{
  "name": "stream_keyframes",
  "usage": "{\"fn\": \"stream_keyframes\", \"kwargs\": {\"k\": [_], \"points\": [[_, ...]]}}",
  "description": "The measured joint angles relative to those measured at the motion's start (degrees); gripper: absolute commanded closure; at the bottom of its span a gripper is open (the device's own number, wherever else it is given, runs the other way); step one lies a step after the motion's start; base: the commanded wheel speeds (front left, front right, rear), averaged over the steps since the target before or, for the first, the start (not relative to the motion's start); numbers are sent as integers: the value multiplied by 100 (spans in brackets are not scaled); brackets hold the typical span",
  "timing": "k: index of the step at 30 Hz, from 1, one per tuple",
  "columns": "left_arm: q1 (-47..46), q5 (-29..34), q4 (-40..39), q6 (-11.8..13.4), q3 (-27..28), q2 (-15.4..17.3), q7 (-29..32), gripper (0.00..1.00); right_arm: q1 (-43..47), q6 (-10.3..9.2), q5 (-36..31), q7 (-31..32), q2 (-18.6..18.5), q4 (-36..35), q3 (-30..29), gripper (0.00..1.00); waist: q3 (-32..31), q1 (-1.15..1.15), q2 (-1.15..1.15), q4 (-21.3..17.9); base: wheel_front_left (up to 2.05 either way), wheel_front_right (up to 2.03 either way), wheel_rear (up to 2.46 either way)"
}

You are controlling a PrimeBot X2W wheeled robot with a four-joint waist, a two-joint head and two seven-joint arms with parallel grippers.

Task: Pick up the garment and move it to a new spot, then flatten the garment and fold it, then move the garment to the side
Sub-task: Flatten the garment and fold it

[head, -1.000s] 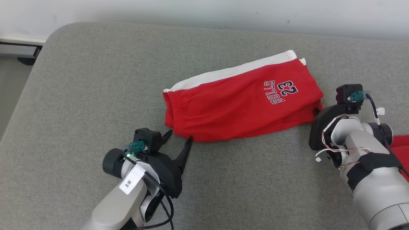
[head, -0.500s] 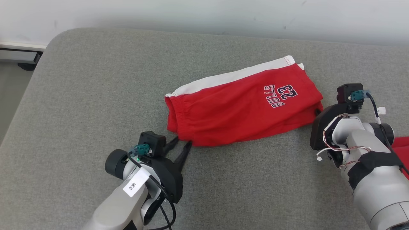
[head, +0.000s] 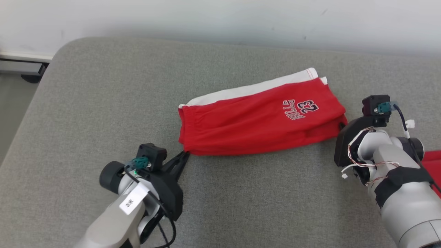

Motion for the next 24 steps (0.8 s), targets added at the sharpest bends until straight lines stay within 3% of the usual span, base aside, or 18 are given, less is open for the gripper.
{"fn": "stream_keyframes", "kwargs": {"k": [10,24], "points": [[507,34,-172,-142,-360,419,-24,100,794,194,54,-314,125,-16,62,100,-420,-1,0,-52,0,0,0],[1447,-229,-666,-149,-620,992,11,100,2345,250,245,-1106,345,-468,59,100,-1172,-1,-1,-326,0,0,0]]}}
